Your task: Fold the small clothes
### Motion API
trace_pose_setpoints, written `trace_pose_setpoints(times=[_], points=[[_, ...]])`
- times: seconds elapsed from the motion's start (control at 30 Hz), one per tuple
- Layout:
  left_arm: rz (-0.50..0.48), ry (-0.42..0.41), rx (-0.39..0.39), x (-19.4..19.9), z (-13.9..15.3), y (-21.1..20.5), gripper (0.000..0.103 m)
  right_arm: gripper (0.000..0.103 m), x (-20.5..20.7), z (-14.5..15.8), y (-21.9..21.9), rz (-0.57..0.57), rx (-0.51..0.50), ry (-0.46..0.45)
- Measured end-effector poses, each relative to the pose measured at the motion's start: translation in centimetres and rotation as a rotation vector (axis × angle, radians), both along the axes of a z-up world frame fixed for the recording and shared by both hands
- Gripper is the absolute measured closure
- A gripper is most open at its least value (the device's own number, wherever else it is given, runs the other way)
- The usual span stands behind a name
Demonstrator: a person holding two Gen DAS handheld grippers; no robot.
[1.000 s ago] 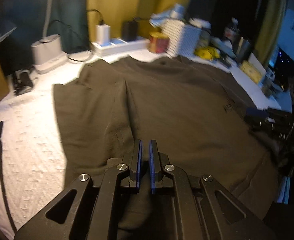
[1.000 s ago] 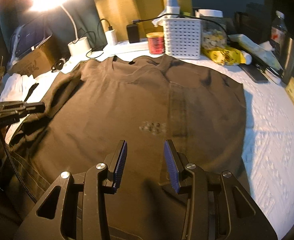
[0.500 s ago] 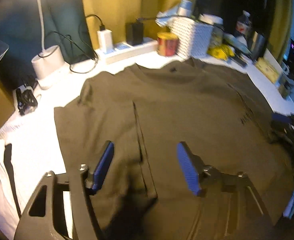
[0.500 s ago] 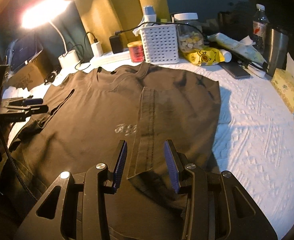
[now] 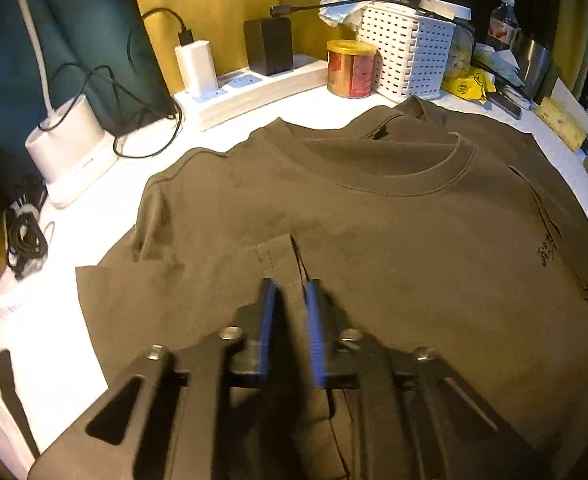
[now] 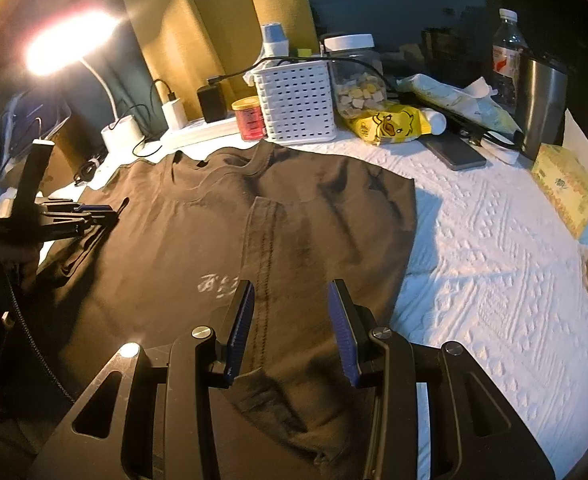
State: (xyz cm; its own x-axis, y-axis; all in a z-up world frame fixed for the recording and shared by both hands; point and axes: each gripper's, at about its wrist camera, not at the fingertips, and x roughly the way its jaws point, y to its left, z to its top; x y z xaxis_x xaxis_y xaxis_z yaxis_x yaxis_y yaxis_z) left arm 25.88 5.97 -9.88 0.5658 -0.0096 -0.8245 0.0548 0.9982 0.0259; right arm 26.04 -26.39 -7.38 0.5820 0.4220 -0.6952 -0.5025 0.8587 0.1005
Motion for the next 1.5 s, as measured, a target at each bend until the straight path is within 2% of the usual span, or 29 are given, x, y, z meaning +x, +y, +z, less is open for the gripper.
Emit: trace_pose_setpoints(times=[0.03,0.33,0.47,0.57,0.7,0.87,1.07,1.13,1.2,1.23,1.37,1.5], points=[[-0.003,-0.006,-0.004,0.0,0.2,0.0,0.101,0.062,0.1,0.0,0.0,-0.002,0.000,0.001],[-0.090,-0.050,-0.087,-0.8,1.7,-2.2,0.101,0.062,0.2,0.1,0.2,-0.003,-0.008,-0.001],[-0.138,-0.024,-0.136,-0.8,1.7,-3.3,0.101,0.062,-0.1,0.2,-0.1,-0.011,-0.014,-0.006],[-0.127,-0.002,-0.137,-1.3,1.8,-3.3,0.099,0.062,-0.4,0.4,-0.2,-0.016,-0.016,-0.009],[-0.106,-0.012,-0.148,-3.2,2.5,-2.4,0.098,0.062,-1.0,0.7,-0.1,-0.014,-0.020,-0.015],[-0.065,-0.019,-0.145,-6.9,3.2,-0.8,0.097,0.062,-1.9,0.8,0.4,-0.001,-0.023,-0.016],[-0.055,0.020,-0.132,-10.0,2.4,-0.1,0.096,0.062,-2.8,0.7,1.6,0.025,-0.031,-0.014],[-0.060,0.027,-0.134,-10.7,2.0,-0.1,0.088,0.062,-3.1,0.7,2.0,0.034,-0.035,-0.015],[-0.054,0.017,-0.131,-11.3,2.1,-0.1,0.042,0.062,-3.4,0.7,2.3,0.039,-0.039,-0.016],[-0.051,-0.009,-0.142,-11.8,2.4,0.0,0.036,0.062,-3.5,0.8,2.5,0.040,-0.041,-0.016],[-0.050,-0.047,-0.153,-12.7,3.3,0.5,0.034,0.062,-4.1,0.9,2.8,0.045,-0.048,-0.019],[-0.071,-0.034,-0.121,-12.9,2.7,0.4,0.035,0.062,-4.3,0.9,3.1,0.044,-0.055,-0.017]])
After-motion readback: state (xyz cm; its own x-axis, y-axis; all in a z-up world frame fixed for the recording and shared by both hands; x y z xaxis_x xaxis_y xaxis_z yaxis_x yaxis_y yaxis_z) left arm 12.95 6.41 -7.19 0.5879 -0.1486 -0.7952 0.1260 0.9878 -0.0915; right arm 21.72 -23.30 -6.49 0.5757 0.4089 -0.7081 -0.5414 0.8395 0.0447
